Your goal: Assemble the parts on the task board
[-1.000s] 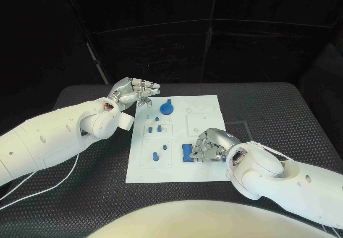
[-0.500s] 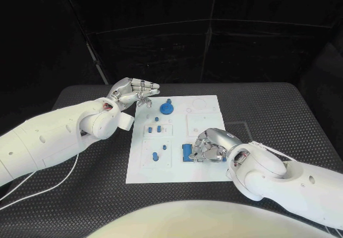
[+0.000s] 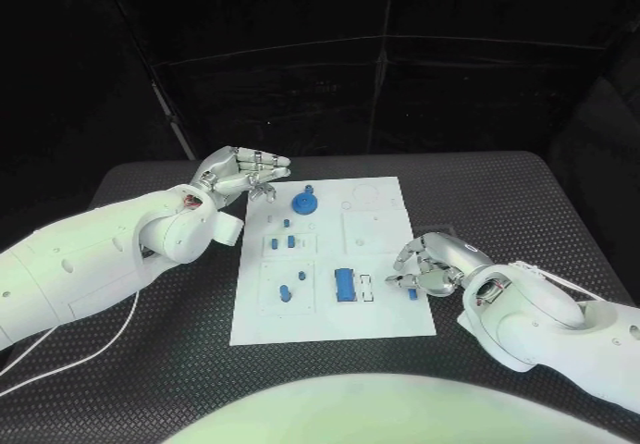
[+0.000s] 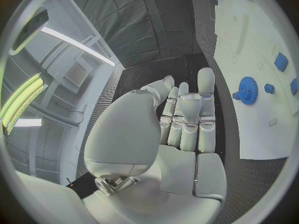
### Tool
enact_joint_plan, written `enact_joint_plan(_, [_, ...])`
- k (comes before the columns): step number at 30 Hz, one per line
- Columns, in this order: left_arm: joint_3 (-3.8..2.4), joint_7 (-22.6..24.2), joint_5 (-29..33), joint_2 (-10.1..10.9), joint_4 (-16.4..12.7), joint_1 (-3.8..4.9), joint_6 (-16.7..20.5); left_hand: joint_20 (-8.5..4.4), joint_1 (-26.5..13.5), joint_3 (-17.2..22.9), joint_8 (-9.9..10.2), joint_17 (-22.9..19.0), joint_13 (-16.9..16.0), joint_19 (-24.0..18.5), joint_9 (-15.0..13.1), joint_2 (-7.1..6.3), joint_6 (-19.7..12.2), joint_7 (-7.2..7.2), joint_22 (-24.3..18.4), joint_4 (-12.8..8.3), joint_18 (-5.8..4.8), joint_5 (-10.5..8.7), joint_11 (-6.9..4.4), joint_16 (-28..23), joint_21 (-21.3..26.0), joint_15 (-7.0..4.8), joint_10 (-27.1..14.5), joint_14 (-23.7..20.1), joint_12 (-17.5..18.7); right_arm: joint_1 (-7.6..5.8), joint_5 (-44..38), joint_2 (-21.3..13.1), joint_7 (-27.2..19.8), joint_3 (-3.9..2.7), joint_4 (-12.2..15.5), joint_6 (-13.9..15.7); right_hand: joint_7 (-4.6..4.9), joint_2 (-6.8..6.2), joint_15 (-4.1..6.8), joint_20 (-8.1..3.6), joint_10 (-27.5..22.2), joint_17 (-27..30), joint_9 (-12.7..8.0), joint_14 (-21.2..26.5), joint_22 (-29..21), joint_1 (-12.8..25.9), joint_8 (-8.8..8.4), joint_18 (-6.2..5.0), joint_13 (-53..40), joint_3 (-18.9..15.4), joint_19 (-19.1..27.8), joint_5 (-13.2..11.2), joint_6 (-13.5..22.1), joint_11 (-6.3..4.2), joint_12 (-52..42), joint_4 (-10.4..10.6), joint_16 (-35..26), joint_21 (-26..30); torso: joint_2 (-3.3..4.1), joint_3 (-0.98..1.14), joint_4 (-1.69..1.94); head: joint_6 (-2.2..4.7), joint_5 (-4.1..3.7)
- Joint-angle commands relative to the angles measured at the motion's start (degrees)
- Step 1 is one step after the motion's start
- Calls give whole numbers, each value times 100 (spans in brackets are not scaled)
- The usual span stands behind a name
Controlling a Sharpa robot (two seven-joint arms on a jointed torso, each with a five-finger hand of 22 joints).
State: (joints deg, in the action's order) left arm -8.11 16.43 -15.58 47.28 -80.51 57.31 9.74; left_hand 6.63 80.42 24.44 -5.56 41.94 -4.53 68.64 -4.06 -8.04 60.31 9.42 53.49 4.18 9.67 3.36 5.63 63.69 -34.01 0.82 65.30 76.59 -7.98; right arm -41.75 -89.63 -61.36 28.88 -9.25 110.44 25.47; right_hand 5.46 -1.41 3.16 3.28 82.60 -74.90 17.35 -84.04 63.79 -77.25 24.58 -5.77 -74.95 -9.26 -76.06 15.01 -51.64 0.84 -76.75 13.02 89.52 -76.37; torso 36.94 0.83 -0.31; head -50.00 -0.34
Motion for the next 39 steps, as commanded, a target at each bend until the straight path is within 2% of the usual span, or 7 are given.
enact_joint_plan(1, [-4, 39, 22, 2, -14, 4, -35, 1, 3, -23, -20, -6, 6, -30, 7, 41, -20, 15, -9, -14, 74, -2, 7, -8, 24, -3, -44, -36, -31, -5, 100, -108, -60, -1, 43, 205, 41, 13, -59, 40, 9, -1299, -35, -551, -12, 51, -79, 38, -341, -58, 7, 38, -35, 44, 32, 32, -40, 38, -1, 4, -17, 0, -78])
enact_joint_plan(3, [-4, 40, 22, 1, -15, 2, -36, 1, 3, -23, -20, -6, 6, -30, 7, 41, -20, 15, -9, -14, 74, -2, 7, -8, 24, -3, -44, -36, -31, -4, 17, -169, -17, -1, 40, 197, 36, 19, -60, 45, 9, -1294, -47, -550, -14, 64, -110, 37, -335, -93, 8, 56, -86, 43, 39, 60, -42, 41, -3, 10, -32, 0, -84])
enact_joint_plan(8, [-4, 38, 22, -2, -19, -5, -41, 1, 3, -23, -20, -6, 6, -30, 7, 41, -20, 15, -9, -14, 74, -2, 7, -8, 24, -3, -44, -36, -31, 0, -274, -263, 176, 0, 12, 108, 11, 27, -48, 41, 9, -1269, -72, -544, -29, 121, -179, 32, -321, -194, 15, 167, -232, 24, 56, 172, -54, 53, 1, 7, -11, 0, -149])
enact_joint_plan(11, [-4, 36, 22, -5, -16, -8, -42, 0, -1, -23, -23, -14, 6, -25, 7, 48, -22, 17, -9, -12, 72, -5, 9, -10, 23, -2, -48, -38, -38, 2, -414, -274, 313, 1, -31, -28, -10, 7, -34, 30, -13, -1197, -82, -528, -99, 183, -218, 17, -280, -278, 53, 228, -324, 6, 106, 285, -86, 99, -3, -2, -3, 0, -173])
enact_joint_plan(14, [-4, 37, 22, -7, -18, -9, -46, 0, -1, -23, -23, -14, 6, -25, 7, 48, -22, 17, -9, -12, 72, -5, 9, -10, 23, -2, -48, -38, -38, 5, -512, -252, 395, 2, -63, -130, -39, 0, -18, 20, -14, -1150, -71, -518, -145, 245, -206, 8, -273, -331, 79, 263, -426, -14, 117, 351, -108, 131, 0, 1, 3, 0, -175])
enact_joint_plan(28, [-3, 32, 22, -3, -10, -14, -54, 0, -1, -23, -23, -14, 6, -25, 7, 48, -22, 17, -9, -12, 72, -5, 9, -10, 23, -2, -48, -38, -38, 27, -742, -94, 671, 5, -206, -699, -125, -39, 43, -33, 5, -1146, -4, -518, -162, 339, -117, 7, -284, -421, 77, 227, -654, -87, 106, 364, -114, 154, 5, 3, 9, 0, -192])
enact_joint_plan(39, [-3, 28, 22, -9, 3, -18, -55, 0, -1, -23, -23, -14, 6, -25, 7, 48, -22, 17, -9, -12, 72, -5, 9, -10, 23, -2, -48, -38, -38, 153, -776, -15, 748, 6, -242, -1020, -148, -57, 62, -51, 6, -1152, 23, -519, -164, 273, -89, 7, -282, -413, 75, 211, -690, -109, 111, 341, -112, 161, -3, 3, 12, 0, -187])
